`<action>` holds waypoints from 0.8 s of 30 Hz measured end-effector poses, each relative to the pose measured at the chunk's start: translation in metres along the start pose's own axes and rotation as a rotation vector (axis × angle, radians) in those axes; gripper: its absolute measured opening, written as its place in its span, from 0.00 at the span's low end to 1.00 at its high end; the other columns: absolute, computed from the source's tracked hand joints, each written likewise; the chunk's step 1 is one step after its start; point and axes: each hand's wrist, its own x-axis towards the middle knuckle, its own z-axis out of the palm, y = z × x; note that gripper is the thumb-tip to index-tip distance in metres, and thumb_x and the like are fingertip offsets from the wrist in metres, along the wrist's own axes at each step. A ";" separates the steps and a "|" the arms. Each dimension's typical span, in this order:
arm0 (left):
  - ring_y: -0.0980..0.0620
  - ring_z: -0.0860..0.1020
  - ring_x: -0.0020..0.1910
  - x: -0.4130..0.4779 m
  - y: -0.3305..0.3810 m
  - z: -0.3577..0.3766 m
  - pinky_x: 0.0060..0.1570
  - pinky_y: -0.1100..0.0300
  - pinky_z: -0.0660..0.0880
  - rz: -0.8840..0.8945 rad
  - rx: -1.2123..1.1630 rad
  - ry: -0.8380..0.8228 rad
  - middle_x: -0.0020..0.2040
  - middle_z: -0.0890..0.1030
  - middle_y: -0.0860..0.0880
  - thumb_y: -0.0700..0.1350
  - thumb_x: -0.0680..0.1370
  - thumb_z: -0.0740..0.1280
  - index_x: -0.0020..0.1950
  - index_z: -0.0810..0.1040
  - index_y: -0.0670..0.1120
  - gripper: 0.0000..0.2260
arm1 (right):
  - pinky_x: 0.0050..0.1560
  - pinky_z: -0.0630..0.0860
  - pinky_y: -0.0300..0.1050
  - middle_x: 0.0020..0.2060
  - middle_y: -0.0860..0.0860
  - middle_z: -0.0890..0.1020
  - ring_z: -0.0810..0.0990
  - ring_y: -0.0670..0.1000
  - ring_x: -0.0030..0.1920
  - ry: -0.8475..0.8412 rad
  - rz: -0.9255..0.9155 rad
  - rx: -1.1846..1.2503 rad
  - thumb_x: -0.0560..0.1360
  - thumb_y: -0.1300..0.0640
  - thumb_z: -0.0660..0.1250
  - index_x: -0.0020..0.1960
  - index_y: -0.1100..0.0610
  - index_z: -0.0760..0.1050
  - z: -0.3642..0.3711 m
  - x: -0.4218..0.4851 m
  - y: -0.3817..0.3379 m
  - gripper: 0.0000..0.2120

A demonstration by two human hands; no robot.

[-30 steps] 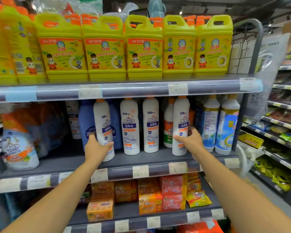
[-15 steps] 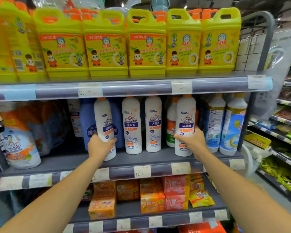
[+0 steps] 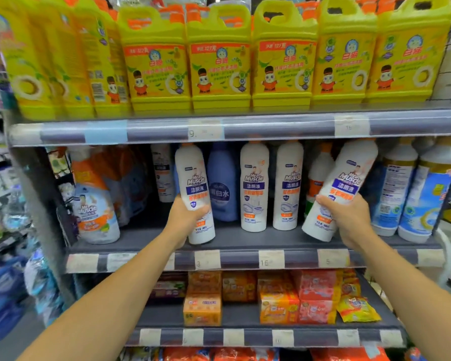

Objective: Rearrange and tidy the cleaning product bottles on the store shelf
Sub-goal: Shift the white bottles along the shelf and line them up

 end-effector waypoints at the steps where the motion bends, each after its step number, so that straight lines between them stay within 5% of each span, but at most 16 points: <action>1: 0.45 0.83 0.49 0.002 -0.002 -0.007 0.51 0.46 0.79 -0.007 -0.011 -0.006 0.50 0.84 0.44 0.35 0.72 0.74 0.57 0.78 0.43 0.16 | 0.48 0.79 0.54 0.47 0.51 0.84 0.83 0.52 0.47 -0.010 0.002 0.032 0.63 0.59 0.80 0.55 0.54 0.75 0.005 -0.005 -0.001 0.23; 9: 0.50 0.83 0.47 0.014 -0.008 -0.062 0.47 0.50 0.80 0.007 -0.021 0.022 0.49 0.84 0.48 0.33 0.71 0.74 0.58 0.77 0.45 0.18 | 0.47 0.80 0.53 0.45 0.51 0.85 0.85 0.52 0.46 -0.166 0.001 0.213 0.67 0.65 0.76 0.49 0.53 0.77 0.066 -0.052 -0.004 0.15; 24: 0.42 0.81 0.53 0.051 -0.017 -0.124 0.56 0.45 0.76 -0.011 -0.034 0.059 0.54 0.82 0.41 0.32 0.71 0.73 0.63 0.73 0.41 0.22 | 0.49 0.81 0.53 0.47 0.48 0.85 0.84 0.48 0.47 -0.386 -0.050 0.000 0.62 0.59 0.80 0.54 0.51 0.75 0.199 -0.122 0.000 0.24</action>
